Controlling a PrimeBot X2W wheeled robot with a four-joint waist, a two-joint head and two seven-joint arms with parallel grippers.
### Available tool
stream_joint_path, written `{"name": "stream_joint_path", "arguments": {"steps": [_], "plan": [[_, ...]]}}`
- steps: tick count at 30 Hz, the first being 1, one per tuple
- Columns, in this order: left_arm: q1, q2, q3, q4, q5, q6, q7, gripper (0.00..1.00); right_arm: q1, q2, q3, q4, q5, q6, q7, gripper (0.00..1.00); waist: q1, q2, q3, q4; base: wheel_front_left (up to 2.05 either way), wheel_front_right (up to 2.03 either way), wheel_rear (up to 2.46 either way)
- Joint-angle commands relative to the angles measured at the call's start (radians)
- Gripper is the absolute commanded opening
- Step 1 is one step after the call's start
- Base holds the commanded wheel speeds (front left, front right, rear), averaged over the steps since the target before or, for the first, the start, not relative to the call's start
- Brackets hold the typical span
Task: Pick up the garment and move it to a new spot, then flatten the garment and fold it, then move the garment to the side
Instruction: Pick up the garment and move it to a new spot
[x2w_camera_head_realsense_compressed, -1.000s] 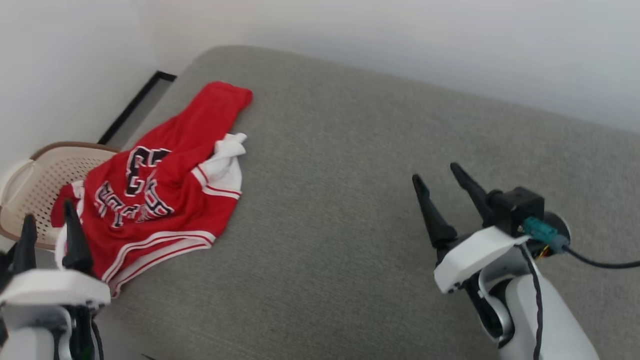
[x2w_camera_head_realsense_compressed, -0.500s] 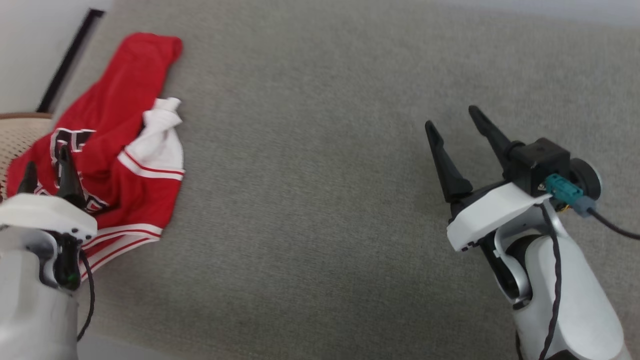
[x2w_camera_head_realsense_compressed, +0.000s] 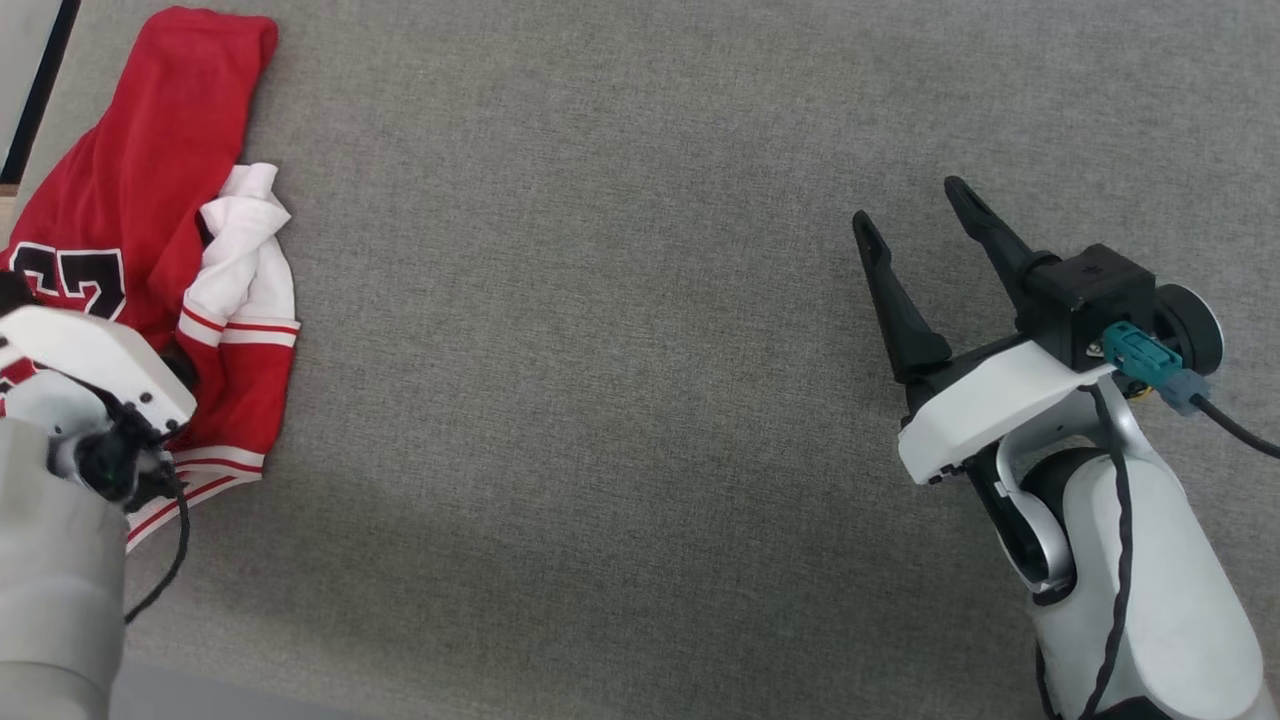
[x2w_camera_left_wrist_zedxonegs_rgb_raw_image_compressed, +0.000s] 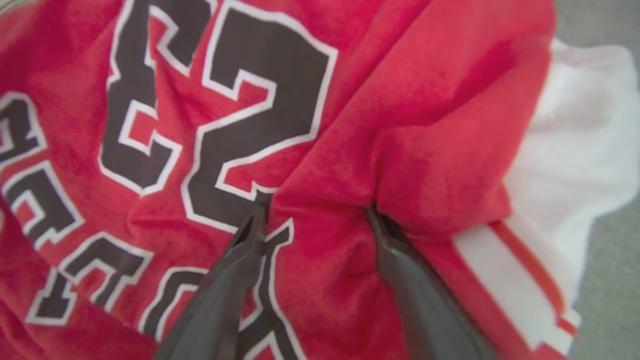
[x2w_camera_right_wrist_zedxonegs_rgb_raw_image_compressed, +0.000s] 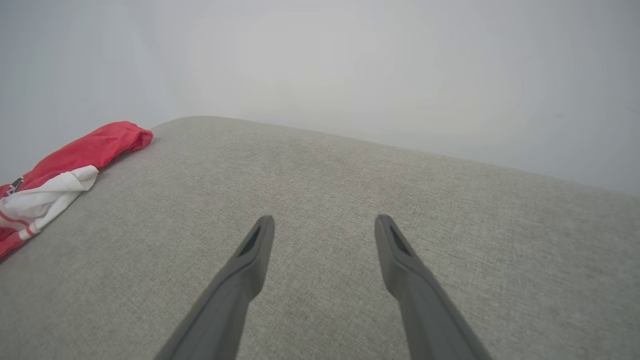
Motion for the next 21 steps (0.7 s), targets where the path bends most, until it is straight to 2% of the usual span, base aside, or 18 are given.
{"name": "stream_joint_path", "arguments": {"steps": [1, 4, 6, 7, 8, 21], "plan": [[0.056, -0.053, -0.022, 0.051, 0.007, -0.001, 0.059, 1.00, -0.008, 0.002, 0.002, -0.006, -0.003, 0.000, 0.002, 1.00, 0.0000, 0.0000, 0.000, -0.001, 0.00, 0.00, 0.00], [0.064, -0.059, -0.040, 0.075, -0.004, -0.002, 0.147, 1.00, -0.009, 0.003, 0.007, -0.006, 0.001, 0.000, 0.007, 1.00, 0.0000, 0.0000, -0.001, -0.005, 0.00, 0.00, 0.00], [0.064, -0.054, -0.047, 0.078, -0.011, -0.002, 0.157, 1.00, -0.006, 0.003, 0.008, -0.006, 0.004, 0.000, 0.007, 1.00, 0.0000, 0.0000, -0.005, -0.008, 0.00, 0.00, 0.00], [0.064, -0.045, -0.048, 0.070, -0.013, -0.002, 0.137, 0.34, -0.003, 0.004, 0.009, -0.005, 0.005, 0.000, 0.007, 1.00, 0.0000, 0.0000, -0.009, -0.011, 0.00, 0.00, 0.00], [0.064, -0.037, -0.048, 0.064, -0.018, -0.002, 0.123, 0.00, 0.001, 0.005, 0.008, -0.004, 0.007, 0.000, 0.004, 1.00, 0.0000, 0.0000, -0.013, -0.012, 0.00, 0.00, 0.00], [0.078, 0.134, -0.166, -0.176, -0.060, -0.002, -0.092, 0.00, 0.059, 0.023, -0.048, 0.036, 0.026, 0.000, -0.051, 1.00, 0.0000, 0.0000, -0.137, -0.008, 0.00, 0.00, 0.00]]}}
